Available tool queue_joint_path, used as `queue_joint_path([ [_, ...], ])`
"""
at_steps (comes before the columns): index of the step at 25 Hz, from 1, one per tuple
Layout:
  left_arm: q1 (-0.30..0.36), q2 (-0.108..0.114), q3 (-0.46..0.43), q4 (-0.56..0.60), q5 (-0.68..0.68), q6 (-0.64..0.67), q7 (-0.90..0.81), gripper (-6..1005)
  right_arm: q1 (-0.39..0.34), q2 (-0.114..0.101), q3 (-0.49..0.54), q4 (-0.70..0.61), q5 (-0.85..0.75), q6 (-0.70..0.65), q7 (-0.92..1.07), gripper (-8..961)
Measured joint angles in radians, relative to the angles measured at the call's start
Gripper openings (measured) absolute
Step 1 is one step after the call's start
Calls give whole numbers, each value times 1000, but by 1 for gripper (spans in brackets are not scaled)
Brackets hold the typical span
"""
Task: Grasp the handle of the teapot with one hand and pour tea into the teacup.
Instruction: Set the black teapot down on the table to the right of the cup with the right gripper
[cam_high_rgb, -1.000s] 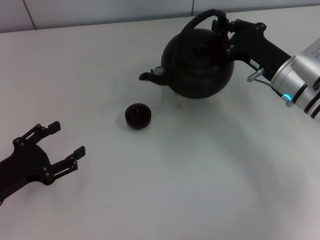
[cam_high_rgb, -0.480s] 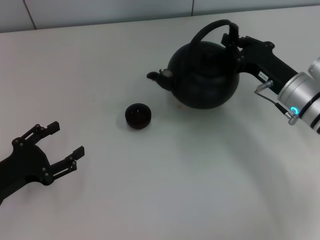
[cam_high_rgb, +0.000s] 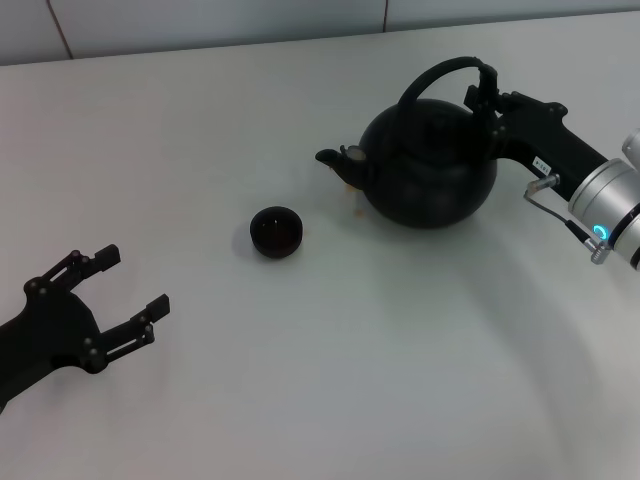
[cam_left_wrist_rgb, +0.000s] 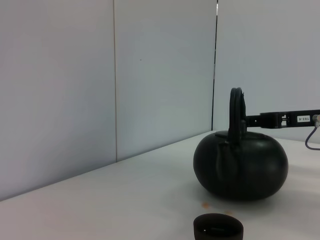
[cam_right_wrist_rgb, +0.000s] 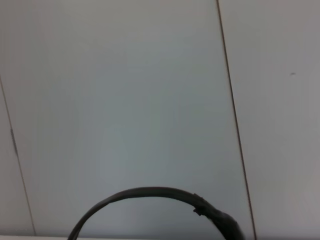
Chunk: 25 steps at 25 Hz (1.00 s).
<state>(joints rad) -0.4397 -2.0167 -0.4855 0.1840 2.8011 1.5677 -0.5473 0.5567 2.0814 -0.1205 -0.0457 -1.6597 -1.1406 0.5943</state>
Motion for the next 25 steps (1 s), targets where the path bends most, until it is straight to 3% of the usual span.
queue_joint_path([
  [22, 5, -4, -1, -2, -8, 19, 2, 859, -14, -2, 2, -2, -1, 5, 2, 148],
  [25, 7, -4, -1, -1, -8, 21, 2, 859, -19, -2, 4, -2, -1, -6, 1, 251],
])
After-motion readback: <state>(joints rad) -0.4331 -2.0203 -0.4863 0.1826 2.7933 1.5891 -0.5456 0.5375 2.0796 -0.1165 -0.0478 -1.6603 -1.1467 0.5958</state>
